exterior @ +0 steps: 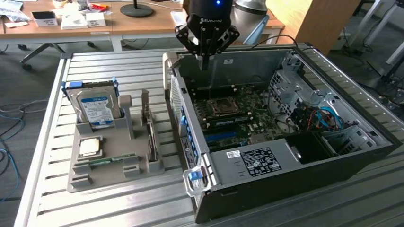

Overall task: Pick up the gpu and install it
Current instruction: 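Reach for the gpu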

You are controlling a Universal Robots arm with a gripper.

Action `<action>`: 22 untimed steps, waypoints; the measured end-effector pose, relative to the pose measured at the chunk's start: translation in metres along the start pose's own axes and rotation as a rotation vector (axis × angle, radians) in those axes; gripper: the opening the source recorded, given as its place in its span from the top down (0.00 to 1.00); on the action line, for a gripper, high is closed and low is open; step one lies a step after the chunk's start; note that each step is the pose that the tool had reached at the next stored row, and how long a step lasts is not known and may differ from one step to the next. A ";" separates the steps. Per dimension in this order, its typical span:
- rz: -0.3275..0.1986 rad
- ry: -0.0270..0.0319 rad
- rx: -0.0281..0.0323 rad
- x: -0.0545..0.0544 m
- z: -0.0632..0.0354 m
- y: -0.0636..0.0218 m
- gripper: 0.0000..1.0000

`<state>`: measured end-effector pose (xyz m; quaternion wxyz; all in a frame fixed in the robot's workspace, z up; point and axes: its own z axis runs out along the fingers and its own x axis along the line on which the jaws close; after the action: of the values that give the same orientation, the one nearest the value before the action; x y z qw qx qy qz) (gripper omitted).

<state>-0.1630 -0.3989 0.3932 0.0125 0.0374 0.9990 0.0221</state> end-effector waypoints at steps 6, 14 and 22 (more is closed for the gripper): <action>0.000 0.0000 0.0001 0.008 -0.0003 -0.0006 0.89; 0.000 0.0001 0.0001 0.015 -0.0004 -0.0011 0.89; 0.000 0.0000 0.0000 0.023 -0.0006 -0.0017 0.89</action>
<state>-0.1864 -0.3988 0.3932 0.0125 0.0374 0.9990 0.0221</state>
